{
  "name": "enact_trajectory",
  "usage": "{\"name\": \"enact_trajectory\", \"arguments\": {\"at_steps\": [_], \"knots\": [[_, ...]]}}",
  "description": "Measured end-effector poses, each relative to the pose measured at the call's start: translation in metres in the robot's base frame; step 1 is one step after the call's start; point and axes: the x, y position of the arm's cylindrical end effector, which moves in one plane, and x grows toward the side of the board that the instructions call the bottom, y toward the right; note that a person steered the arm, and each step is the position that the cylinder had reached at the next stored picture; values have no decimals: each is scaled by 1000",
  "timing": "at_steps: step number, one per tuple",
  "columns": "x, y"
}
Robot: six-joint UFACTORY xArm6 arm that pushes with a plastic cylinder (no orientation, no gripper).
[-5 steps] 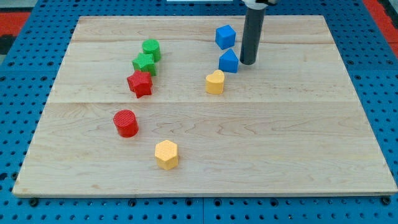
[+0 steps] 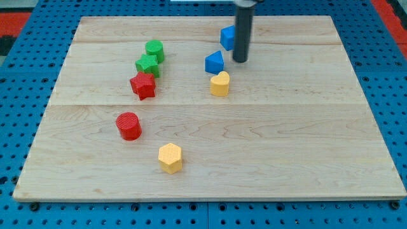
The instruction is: Move the blue cube above the blue triangle
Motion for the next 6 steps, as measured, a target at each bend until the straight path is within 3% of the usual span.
{"name": "enact_trajectory", "arguments": {"at_steps": [1, 2, 4, 6], "knots": [[-44, 30], [-70, 16], [-67, -31], [-48, -39]]}}
